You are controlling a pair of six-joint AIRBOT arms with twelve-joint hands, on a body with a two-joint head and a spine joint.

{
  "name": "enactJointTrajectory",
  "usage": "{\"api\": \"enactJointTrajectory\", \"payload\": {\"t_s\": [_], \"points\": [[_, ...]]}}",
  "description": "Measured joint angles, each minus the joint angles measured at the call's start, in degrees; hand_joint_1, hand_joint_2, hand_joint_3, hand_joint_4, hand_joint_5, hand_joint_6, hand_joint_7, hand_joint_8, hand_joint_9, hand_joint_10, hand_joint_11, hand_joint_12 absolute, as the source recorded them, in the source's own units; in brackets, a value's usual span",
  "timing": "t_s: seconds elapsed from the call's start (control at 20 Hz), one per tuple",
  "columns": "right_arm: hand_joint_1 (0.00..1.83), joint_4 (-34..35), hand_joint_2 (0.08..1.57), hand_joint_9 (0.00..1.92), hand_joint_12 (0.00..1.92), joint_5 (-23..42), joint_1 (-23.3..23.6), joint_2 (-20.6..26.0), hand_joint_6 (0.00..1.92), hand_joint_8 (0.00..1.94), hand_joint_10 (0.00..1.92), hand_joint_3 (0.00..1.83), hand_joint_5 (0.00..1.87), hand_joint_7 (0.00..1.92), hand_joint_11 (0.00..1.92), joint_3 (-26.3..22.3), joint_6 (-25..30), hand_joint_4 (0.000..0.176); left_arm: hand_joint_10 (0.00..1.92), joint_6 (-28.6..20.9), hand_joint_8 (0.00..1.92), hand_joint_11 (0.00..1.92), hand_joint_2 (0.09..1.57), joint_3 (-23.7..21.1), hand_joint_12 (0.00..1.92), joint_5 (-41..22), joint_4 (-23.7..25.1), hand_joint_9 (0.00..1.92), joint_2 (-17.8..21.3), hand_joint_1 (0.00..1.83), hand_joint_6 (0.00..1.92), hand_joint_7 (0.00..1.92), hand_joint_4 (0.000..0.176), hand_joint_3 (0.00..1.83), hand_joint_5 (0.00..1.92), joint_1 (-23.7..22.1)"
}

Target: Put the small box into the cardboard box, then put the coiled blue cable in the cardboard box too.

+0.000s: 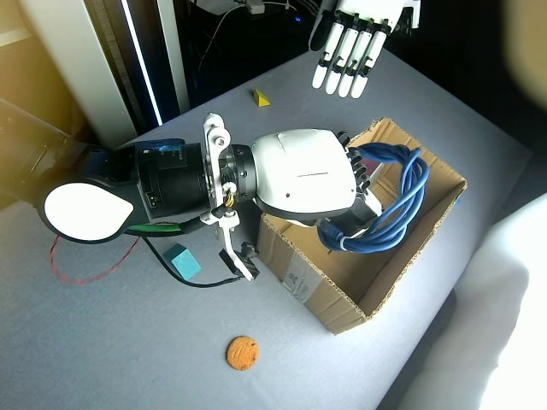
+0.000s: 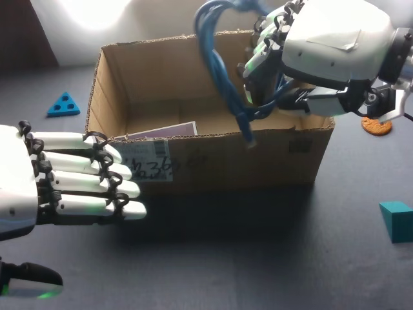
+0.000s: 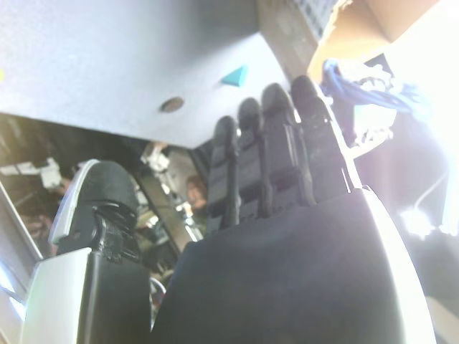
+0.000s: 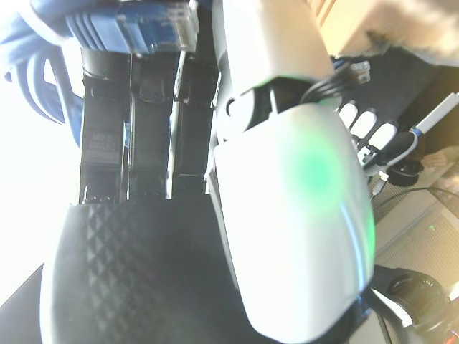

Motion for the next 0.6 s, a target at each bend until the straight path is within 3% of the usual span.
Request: {"api": "enactJointTrajectory", "payload": {"t_s": [0.05,0.1,0.15,0.25,0.3,0.35,0.6], "points": [[1.07,0.02,1.02,0.72,0.81,0.02,0.0,0.0,0.0,0.0,0.0,0.0,0.73,0.74,0.32,0.02,0.0,0.0,0.01,0.0,0.01,0.0,1.3,0.0,0.55,0.07,0.02,0.27,0.0,0.42,0.01,0.3,0.0,0.0,0.29,0.0],[1.07,0.02,1.02,0.72,0.81,0.24,0.0,0.0,0.0,0.0,0.0,0.0,0.73,0.74,0.32,0.13,0.0,0.0,0.01,0.0,0.01,0.0,1.3,0.0,0.55,0.02,0.02,0.27,0.0,0.42,0.01,0.3,0.0,0.0,0.29,0.0],[1.01,0.13,1.0,0.6,0.89,0.42,0.26,0.0,0.0,0.0,0.0,0.0,0.59,0.62,0.17,0.13,-0.02,0.0,0.0,-0.02,0.0,0.0,1.31,0.0,0.53,-0.02,-0.02,0.27,0.0,0.41,0.0,0.29,0.0,0.0,0.26,0.0],[0.93,0.28,1.01,0.55,0.88,0.83,0.83,0.0,0.0,0.0,0.0,0.0,0.54,0.57,0.13,0.33,-0.02,0.0,0.0,0.0,0.0,0.0,1.33,0.0,0.47,0.0,0.09,0.24,0.0,0.34,0.0,0.25,0.0,0.01,0.23,0.0],[0.85,0.63,0.99,0.52,0.87,0.87,1.07,0.0,0.0,0.0,0.0,0.0,0.51,0.54,0.12,0.44,-0.04,0.0,0.0,0.0,0.0,0.0,1.33,0.0,0.47,0.02,0.15,0.23,0.0,0.3,0.0,0.25,0.0,0.0,0.23,0.0],[0.63,1.16,0.99,0.47,0.91,0.87,1.75,0.0,0.0,0.0,0.0,0.0,0.43,0.49,0.08,0.61,-0.02,0.0,0.01,-0.02,0.01,0.0,1.29,0.0,0.5,0.0,0.13,0.26,0.0,0.45,0.02,0.29,0.0,0.0,0.3,0.0],[0.56,2.82,0.99,0.38,0.91,1.46,3.19,0.0,0.0,0.0,0.0,0.0,0.38,0.41,0.01,1.2,-0.07,0.0,0.0,-0.07,0.0,0.0,1.31,-0.72,0.42,0.37,0.04,0.26,0.0,0.45,0.0,0.29,0.0,0.0,0.28,-0.11]]}}
